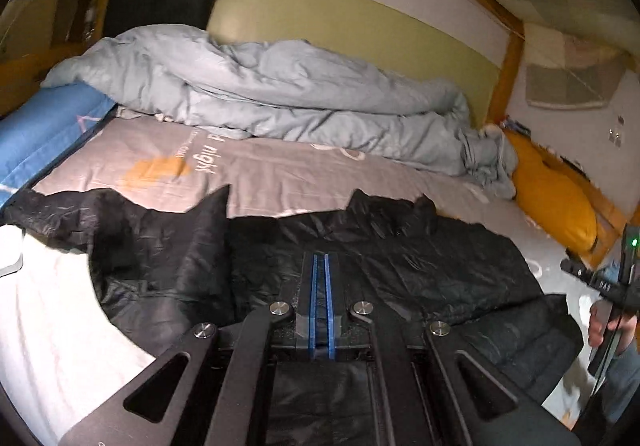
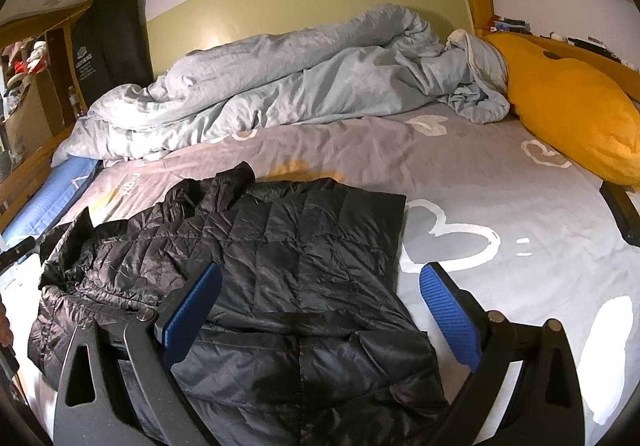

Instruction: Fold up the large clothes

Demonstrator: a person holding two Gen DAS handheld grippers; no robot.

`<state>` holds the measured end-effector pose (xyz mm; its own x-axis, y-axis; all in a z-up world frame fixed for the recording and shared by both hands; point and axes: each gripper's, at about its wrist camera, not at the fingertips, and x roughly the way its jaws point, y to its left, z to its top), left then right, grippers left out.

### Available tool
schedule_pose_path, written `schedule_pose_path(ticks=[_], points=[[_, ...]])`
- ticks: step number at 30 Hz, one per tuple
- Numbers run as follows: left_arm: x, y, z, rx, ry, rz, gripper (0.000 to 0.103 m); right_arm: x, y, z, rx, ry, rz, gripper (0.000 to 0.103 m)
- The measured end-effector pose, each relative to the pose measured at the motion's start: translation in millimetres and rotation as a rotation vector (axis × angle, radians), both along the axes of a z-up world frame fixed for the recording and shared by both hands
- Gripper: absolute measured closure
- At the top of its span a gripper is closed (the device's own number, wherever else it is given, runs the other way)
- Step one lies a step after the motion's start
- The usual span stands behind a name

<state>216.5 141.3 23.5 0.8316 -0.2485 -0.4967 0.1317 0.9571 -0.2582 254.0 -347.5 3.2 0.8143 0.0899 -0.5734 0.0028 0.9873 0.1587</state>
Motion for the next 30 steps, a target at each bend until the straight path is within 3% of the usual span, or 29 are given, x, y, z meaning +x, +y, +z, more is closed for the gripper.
schedule_pose_path(ticks=[11, 13, 14, 15, 17, 20, 23, 26, 30], points=[[-2, 50, 15, -0.027, -0.021, 0.075, 0.098, 1, -4, 0, -0.004, 0.003, -0.005, 0.004], [3, 74, 14, -0.057, -0.014, 0.103, 0.086, 0, -3, 1, -0.002, -0.006, 0.000, 0.004], [5, 85, 12, -0.061, -0.009, 0.148, 0.070, -1, -3, 2, -0.002, -0.013, 0.001, 0.004], [8, 98, 10, -0.070, 0.001, 0.194, 0.044, -2, -2, 3, -0.002, -0.022, 0.003, 0.004], [13, 128, 3, -0.094, 0.017, 0.286, 0.025, -4, -1, 4, -0.002, -0.039, 0.013, 0.004], [33, 161, -13, -0.069, 0.094, 0.327, 0.016, -5, 4, 4, -0.013, -0.049, 0.029, 0.004], [55, 192, -44, -0.070, 0.203, 0.396, 0.016, -2, 9, 0, -0.033, -0.041, 0.033, 0.004], [66, 222, -73, -0.229, 0.272, 0.408, 0.016, 1, 11, -5, -0.041, -0.023, 0.037, 0.004], [74, 253, -95, -0.351, 0.285, 0.455, 0.016, 5, 13, -12, -0.056, -0.005, 0.033, 0.004]])
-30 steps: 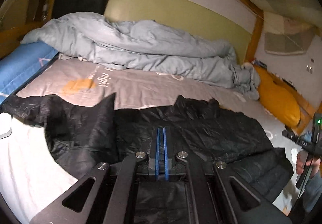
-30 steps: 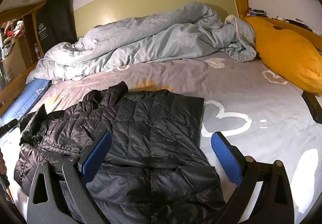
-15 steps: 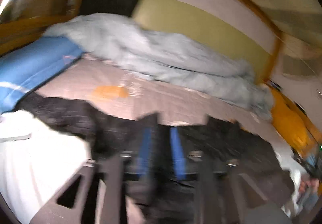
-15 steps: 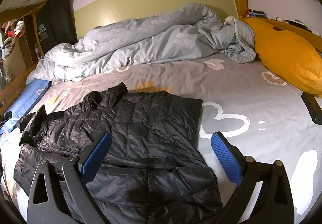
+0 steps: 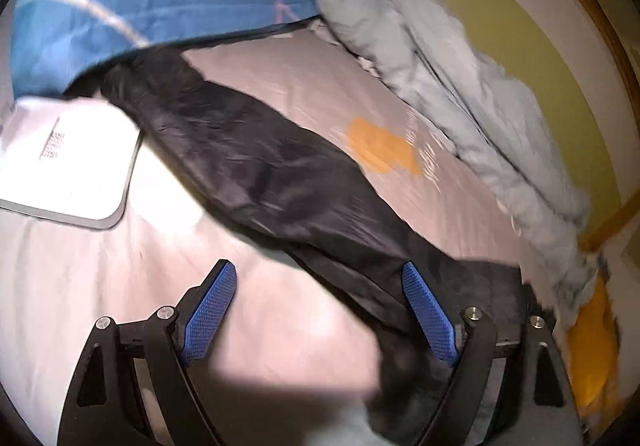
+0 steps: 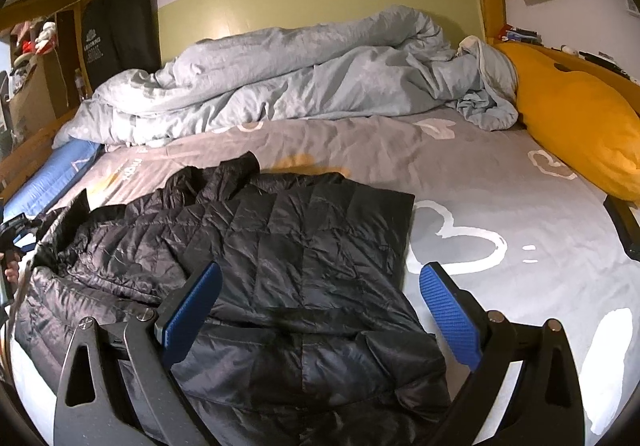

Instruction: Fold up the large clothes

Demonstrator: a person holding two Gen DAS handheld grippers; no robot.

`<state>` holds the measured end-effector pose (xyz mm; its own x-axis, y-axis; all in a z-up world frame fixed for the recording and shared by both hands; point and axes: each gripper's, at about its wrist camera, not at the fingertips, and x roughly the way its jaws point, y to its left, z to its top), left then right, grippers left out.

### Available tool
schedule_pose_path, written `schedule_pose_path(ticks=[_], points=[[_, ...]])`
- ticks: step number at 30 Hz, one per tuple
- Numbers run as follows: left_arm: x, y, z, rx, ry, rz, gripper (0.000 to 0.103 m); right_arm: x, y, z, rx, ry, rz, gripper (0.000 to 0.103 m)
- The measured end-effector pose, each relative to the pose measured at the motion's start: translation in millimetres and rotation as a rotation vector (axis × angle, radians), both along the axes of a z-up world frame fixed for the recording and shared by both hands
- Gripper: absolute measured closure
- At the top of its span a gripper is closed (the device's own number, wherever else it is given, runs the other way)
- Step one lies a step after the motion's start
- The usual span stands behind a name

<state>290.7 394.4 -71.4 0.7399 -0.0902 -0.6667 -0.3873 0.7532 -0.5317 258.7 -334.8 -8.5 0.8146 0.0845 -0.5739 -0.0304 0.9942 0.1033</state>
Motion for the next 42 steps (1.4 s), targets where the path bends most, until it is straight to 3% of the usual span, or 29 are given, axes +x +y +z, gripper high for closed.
schedule_pose_path(ticks=[2, 5, 8, 10, 12, 13, 17, 19, 24, 28, 35, 39, 42], points=[[8, 11, -12, -0.050, 0.000, -0.015, 0.016, 0, 0, -3, -0.010, 0.005, 0.001, 0.004], [12, 21, -15, -0.054, -0.044, -0.009, 0.016, 2, 2, -6, -0.030, 0.012, -0.001, 0.004], [25, 15, -13, 0.014, -0.019, -0.016, 0.017, 5, 4, -11, -0.045, 0.024, -0.007, 0.004], [32, 4, -13, 0.130, 0.020, -0.026, 0.038, 7, 5, -15, -0.052, 0.037, -0.007, 0.004], [35, -3, -13, 0.209, 0.061, -0.021, 0.087, 9, 7, -18, -0.066, 0.046, -0.006, 0.004], [34, -6, -9, 0.202, 0.042, -0.051, 0.096, 9, 8, -18, -0.073, 0.047, -0.005, 0.004], [17, -24, 31, 0.221, -0.095, -0.060, 0.098, 5, 12, -12, -0.079, 0.021, 0.001, 0.004], [2, -46, 66, 0.216, -0.220, -0.102, 0.098, 2, 14, -9, -0.081, 0.011, 0.007, 0.004], [-38, -150, 142, 0.279, -0.437, -0.340, 0.098, -3, 18, -4, -0.080, -0.004, 0.017, 0.004], [-46, -242, 152, 0.300, -0.397, -0.497, 0.098, -10, 17, 2, -0.071, -0.027, 0.012, 0.004], [-60, -337, 113, 0.300, -0.388, -0.726, 0.098, -16, 14, 11, -0.041, -0.050, 0.008, 0.004], [-84, -359, 111, 0.434, -0.436, -0.700, 0.098, -14, 9, 13, -0.026, -0.045, 0.003, 0.004], [-98, -351, 119, 0.451, -0.437, -0.687, 0.089, -14, 5, 13, -0.009, -0.043, -0.001, 0.004]])
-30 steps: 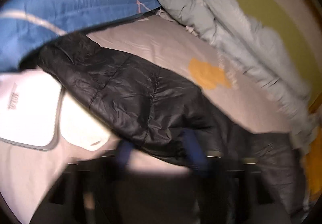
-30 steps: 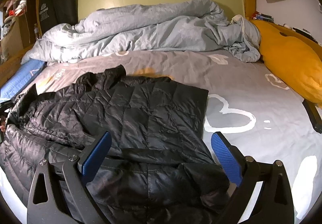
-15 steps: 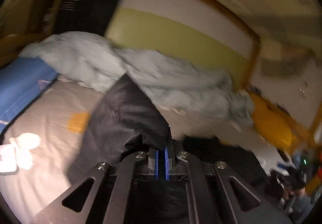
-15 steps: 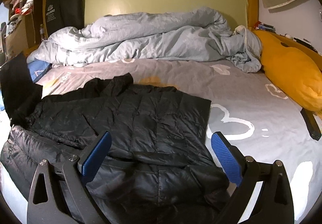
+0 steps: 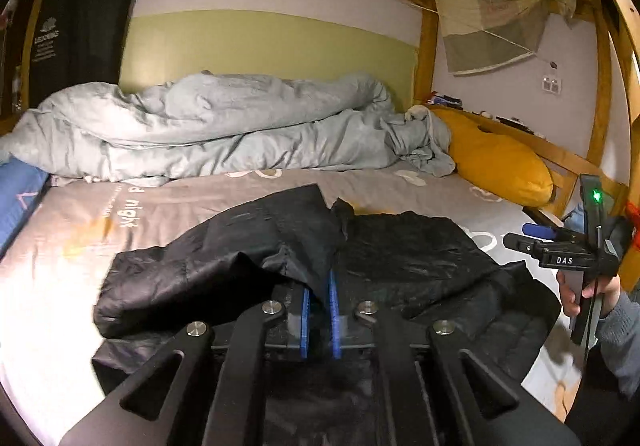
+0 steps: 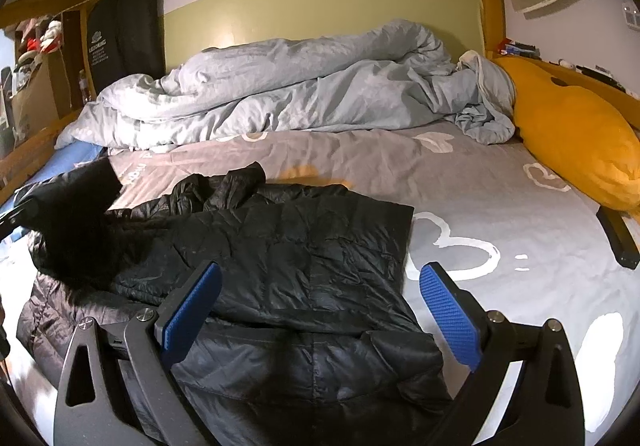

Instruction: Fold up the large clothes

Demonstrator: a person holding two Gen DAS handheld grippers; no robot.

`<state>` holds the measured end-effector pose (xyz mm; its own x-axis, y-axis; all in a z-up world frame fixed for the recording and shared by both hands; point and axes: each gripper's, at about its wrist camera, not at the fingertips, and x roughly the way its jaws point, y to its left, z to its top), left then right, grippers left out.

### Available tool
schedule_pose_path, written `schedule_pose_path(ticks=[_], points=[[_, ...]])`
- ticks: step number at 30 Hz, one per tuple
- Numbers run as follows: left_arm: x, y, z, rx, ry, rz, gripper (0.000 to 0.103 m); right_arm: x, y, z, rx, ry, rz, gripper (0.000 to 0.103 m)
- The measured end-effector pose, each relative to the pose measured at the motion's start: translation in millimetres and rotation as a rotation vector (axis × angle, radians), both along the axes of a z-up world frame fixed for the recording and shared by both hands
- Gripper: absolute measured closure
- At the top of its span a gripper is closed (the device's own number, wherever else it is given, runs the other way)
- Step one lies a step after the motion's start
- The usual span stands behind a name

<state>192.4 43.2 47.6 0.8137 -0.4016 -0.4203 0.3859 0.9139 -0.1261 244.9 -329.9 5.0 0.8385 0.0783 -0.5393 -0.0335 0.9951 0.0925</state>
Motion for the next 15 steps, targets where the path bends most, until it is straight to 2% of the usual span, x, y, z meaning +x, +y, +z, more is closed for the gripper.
schedule_pose_path(ticks=[1, 2, 3, 5, 6, 10, 14, 15], points=[[-3, 7, 3, -0.017, 0.001, 0.012, 0.085, 0, -1, 0, 0.005, 0.000, 0.000, 0.004], [-6, 15, 4, -0.029, 0.005, 0.024, 0.073, 0, -2, 0, 0.007, 0.000, -0.001, 0.004], [-10, 23, 5, -0.041, 0.008, 0.041, 0.058, 1, -3, 0, 0.009, 0.001, -0.001, 0.004], [-18, 39, 9, -0.059, -0.006, 0.091, 0.036, 1, -3, 1, 0.009, 0.002, -0.001, 0.004], [-22, 46, 11, -0.074, -0.015, 0.116, 0.033, 1, -3, 1, 0.010, 0.001, 0.000, 0.004], [-25, 76, 15, -0.109, -0.009, 0.194, 0.033, 1, -4, 1, 0.007, -0.003, 0.002, 0.004], [-22, 107, 10, -0.089, -0.017, 0.308, 0.033, 0, 0, -1, 0.001, -0.006, 0.008, 0.004], [-21, 115, 7, -0.063, -0.035, 0.331, 0.033, -1, 2, -1, -0.002, -0.006, 0.011, 0.004]])
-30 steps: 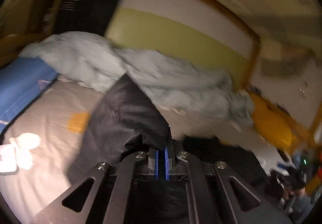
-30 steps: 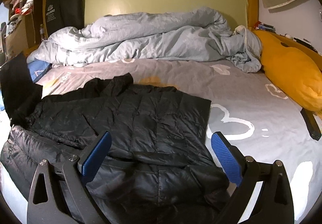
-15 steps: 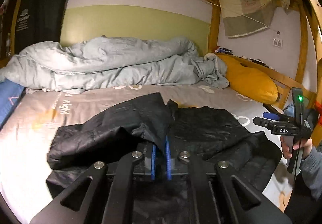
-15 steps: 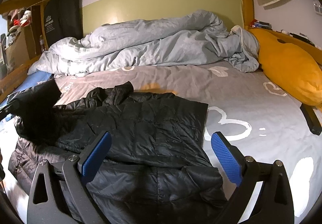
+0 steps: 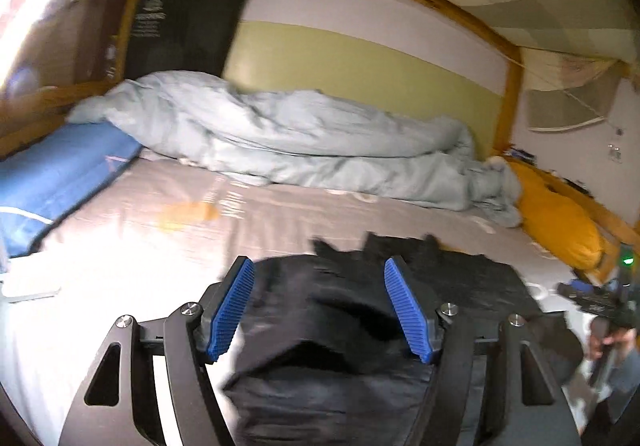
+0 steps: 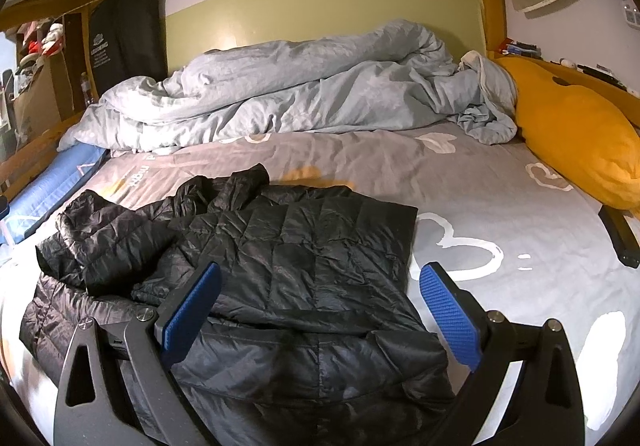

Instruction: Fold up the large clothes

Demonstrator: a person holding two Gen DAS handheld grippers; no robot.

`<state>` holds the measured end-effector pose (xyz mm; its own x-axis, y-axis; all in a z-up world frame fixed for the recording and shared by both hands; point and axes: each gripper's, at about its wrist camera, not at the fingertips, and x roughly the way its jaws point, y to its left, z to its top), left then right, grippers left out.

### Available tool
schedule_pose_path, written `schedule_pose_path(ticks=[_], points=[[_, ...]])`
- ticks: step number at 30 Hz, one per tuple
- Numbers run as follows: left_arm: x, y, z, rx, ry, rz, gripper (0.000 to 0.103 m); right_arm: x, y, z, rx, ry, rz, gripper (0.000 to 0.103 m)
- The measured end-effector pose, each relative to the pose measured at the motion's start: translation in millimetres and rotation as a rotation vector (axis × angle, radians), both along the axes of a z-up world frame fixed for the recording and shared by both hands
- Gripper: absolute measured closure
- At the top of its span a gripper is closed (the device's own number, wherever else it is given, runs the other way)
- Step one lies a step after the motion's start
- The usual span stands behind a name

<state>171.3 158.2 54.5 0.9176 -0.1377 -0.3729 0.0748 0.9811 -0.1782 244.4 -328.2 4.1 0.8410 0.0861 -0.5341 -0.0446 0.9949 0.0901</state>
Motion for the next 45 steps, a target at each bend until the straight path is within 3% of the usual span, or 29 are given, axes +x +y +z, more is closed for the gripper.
schedule_pose_path(ticks=[2, 3, 6, 9, 13, 17, 21, 26, 28, 30, 32, 36, 41, 45], points=[[7, 13, -9, 0.086, -0.005, 0.057, 0.033, -1, 5, 0, -0.005, -0.002, 0.016, 0.004], [16, 20, -17, 0.111, 0.044, 0.068, 0.033, -2, 9, 1, -0.009, -0.005, 0.030, 0.004], [40, 43, -43, 0.053, 0.166, 0.097, 0.033, -10, 29, 6, -0.020, -0.016, 0.043, 0.004], [60, 43, -64, 0.007, 0.263, 0.055, 0.033, -12, 55, 10, 0.006, 0.011, 0.070, 0.004], [74, 22, -91, 0.056, 0.395, -0.025, 0.033, -10, 110, 16, -0.046, 0.054, 0.174, 0.004], [73, 8, -99, 0.117, 0.402, -0.052, 0.033, 0, 173, 15, -0.097, 0.109, 0.310, 0.004], [68, 13, -91, 0.039, 0.388, -0.058, 0.033, 13, 229, 2, -0.119, 0.149, 0.390, 0.005], [77, 14, -102, 0.055, 0.447, -0.047, 0.033, 39, 281, -22, -0.257, 0.141, 0.336, 0.013], [84, 12, -112, 0.074, 0.480, -0.041, 0.033, 52, 283, -25, -0.271, 0.148, 0.281, 0.022], [90, 12, -121, 0.080, 0.506, -0.030, 0.033, 63, 272, -22, -0.227, 0.166, 0.256, 0.046], [95, 14, -129, 0.075, 0.527, -0.024, 0.033, 67, 253, -13, -0.178, 0.162, 0.229, 0.079], [100, 14, -138, 0.079, 0.543, -0.008, 0.033, 71, 203, 7, -0.175, 0.101, 0.096, 0.091], [100, 11, -138, 0.076, 0.541, -0.001, 0.033, 79, 122, 8, -0.131, 0.134, -0.017, 0.091], [99, 10, -140, 0.080, 0.537, 0.009, 0.033, 75, 87, -4, -0.205, 0.139, -0.060, 0.091]])
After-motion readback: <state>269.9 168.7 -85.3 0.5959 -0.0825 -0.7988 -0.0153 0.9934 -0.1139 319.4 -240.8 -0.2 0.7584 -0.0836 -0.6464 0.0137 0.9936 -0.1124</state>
